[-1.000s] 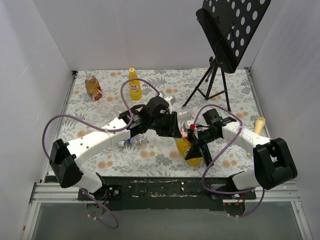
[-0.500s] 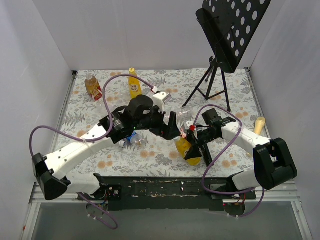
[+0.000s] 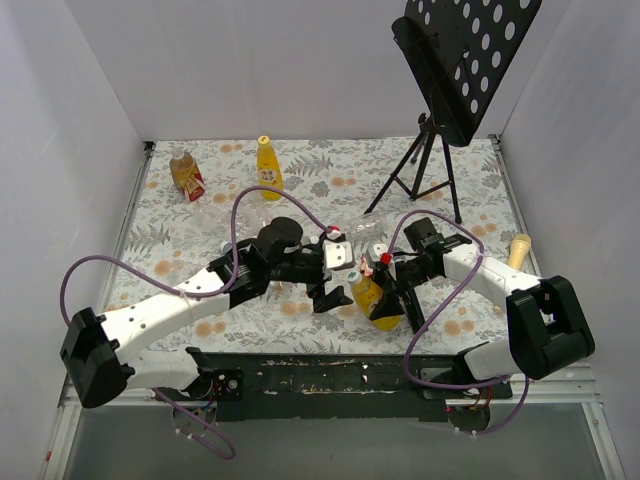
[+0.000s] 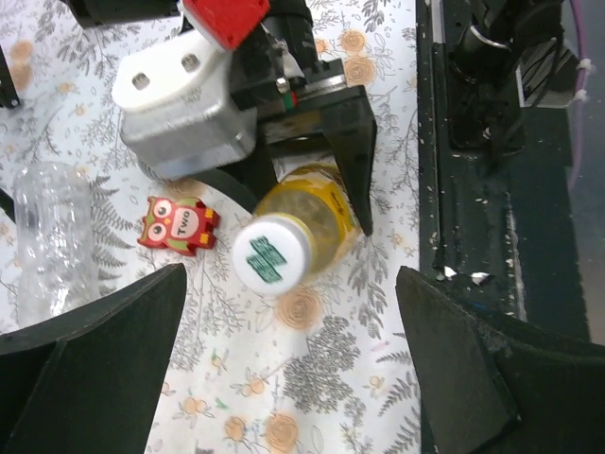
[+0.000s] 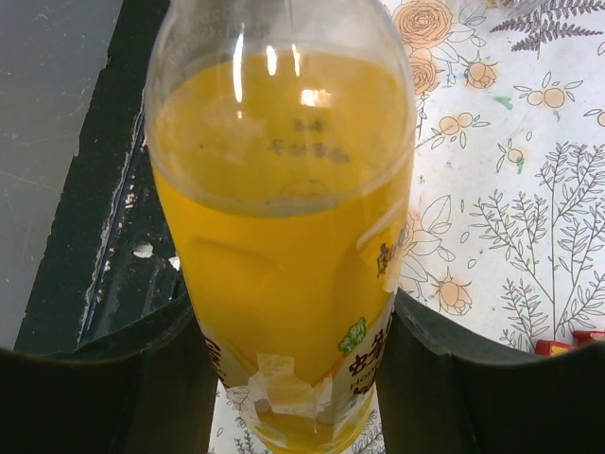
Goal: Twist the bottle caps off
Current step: Unscrew the bottle cap from the plastic bottle.
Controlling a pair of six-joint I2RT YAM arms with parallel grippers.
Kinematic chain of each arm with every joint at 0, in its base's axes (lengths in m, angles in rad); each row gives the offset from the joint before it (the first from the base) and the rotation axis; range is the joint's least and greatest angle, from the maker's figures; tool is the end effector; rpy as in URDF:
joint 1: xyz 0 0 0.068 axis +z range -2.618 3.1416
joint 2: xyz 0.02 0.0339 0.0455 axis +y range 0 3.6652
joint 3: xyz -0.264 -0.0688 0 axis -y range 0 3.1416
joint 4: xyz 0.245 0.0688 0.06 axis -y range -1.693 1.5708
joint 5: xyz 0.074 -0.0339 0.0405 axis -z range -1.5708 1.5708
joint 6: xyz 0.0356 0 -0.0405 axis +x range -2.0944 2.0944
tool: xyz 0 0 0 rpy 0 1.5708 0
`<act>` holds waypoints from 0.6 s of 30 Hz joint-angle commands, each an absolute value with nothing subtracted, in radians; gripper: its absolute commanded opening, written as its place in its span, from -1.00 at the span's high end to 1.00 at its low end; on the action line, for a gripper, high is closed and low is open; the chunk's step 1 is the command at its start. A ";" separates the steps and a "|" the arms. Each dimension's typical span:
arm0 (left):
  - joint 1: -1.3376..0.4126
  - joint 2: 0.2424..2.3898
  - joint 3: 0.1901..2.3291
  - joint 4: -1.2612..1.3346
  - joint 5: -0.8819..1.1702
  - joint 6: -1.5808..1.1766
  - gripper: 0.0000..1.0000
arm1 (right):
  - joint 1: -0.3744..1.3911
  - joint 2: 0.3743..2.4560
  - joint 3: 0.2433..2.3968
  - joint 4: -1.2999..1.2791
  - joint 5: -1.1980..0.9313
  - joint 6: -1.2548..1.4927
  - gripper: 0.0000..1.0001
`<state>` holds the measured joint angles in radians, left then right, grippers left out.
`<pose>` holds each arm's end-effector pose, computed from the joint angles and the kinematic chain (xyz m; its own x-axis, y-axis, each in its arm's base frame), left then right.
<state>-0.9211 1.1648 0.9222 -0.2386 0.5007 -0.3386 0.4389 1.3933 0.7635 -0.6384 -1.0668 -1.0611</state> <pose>0.1444 -0.2184 0.3067 -0.5816 0.2839 -0.7623 0.8087 0.3034 -0.5040 0.1985 0.1276 0.1905 -0.0363 -0.4827 -0.8750 -0.9696 -0.1949 0.1477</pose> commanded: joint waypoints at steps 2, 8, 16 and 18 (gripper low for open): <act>-0.919 1.213 0.985 -0.160 0.560 -0.264 -0.71 | 0.442 1.365 0.793 -0.653 -1.114 -1.092 0.69; -0.914 1.221 0.985 -0.146 0.578 -0.282 -0.40 | 0.443 1.364 0.793 -0.655 -1.114 -1.092 0.69; -0.907 1.241 0.986 -0.143 0.603 -0.301 0.10 | 0.443 1.364 0.793 -0.655 -1.115 -1.092 0.69; -0.908 1.249 0.989 -0.146 0.606 -0.304 0.16 | 0.442 1.364 0.793 -0.655 -1.115 -1.091 0.69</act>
